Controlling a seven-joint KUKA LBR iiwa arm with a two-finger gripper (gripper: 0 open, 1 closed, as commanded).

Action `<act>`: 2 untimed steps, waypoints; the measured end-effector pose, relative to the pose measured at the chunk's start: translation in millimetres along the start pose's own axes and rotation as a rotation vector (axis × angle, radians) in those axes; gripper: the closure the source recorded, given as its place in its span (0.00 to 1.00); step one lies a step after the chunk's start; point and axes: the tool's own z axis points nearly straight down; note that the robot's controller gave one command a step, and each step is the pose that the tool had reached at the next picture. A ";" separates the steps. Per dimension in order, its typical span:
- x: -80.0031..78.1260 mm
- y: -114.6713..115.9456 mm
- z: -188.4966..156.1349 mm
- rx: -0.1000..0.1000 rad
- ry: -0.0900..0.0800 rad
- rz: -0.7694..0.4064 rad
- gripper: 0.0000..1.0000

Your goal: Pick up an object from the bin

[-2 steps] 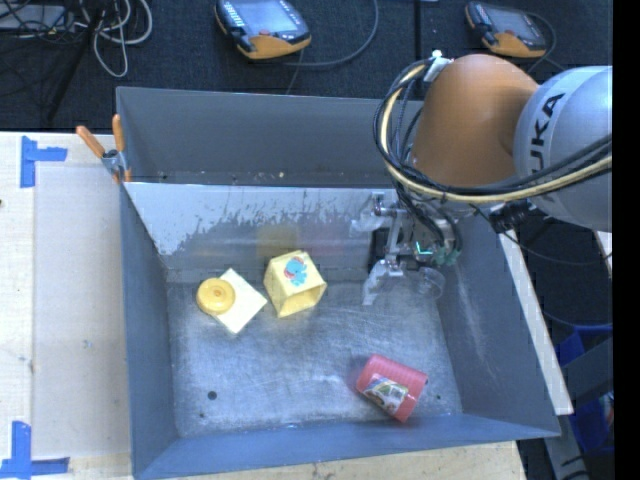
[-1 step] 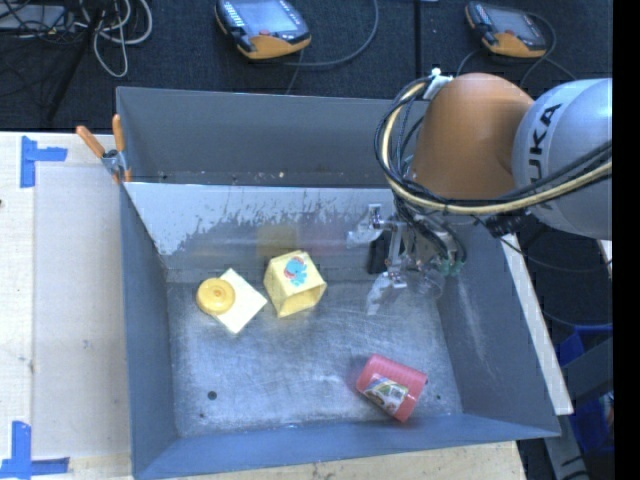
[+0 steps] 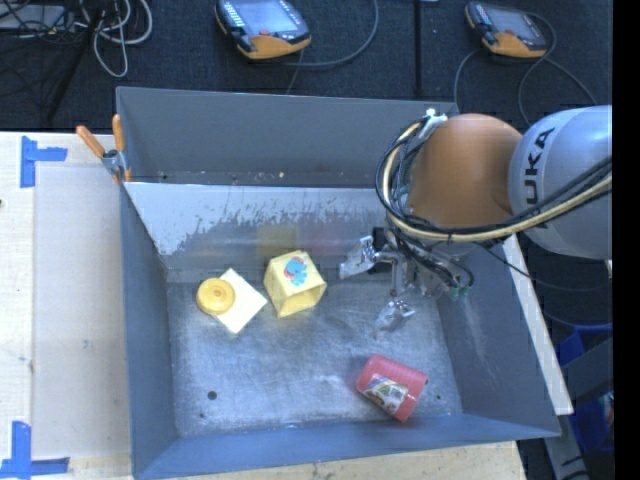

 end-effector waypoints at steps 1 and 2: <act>-13.7 14.5 27.5 -0.001 0.004 -0.175 0.00; -30.1 33.4 60.3 0.000 -0.001 -0.112 0.00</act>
Offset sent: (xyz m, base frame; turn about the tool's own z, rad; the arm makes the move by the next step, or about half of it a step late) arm 0.0192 0.0491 -0.0748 -0.1252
